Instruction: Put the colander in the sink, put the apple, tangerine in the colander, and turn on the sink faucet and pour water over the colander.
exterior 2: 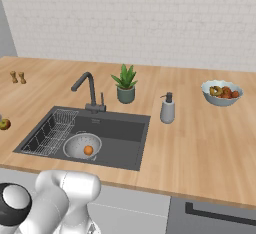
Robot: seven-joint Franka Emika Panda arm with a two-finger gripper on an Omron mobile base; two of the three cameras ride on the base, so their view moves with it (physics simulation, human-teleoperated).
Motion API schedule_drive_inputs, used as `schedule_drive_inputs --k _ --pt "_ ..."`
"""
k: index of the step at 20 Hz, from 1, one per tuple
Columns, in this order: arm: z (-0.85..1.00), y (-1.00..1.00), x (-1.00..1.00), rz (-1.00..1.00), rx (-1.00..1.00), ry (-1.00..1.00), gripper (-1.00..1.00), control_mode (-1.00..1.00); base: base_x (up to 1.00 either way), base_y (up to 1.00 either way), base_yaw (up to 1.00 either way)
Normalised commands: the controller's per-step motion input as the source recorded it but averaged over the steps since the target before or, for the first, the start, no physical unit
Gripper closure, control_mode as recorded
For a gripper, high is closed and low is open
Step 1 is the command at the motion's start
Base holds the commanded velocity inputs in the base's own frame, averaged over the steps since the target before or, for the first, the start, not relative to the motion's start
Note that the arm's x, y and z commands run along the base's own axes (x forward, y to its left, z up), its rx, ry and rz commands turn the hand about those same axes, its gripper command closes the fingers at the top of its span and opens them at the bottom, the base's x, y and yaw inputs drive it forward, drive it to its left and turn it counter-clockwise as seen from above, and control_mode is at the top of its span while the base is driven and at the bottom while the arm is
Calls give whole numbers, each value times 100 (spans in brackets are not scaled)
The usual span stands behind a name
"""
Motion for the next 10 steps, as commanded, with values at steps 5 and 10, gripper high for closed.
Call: schedule_drive_inputs --k 5,10 --pt "-11 19 13 0 0 0 -100 -100 0 0 0" --pt "-25 12 28 0 0 0 -100 -100 0 0 0"
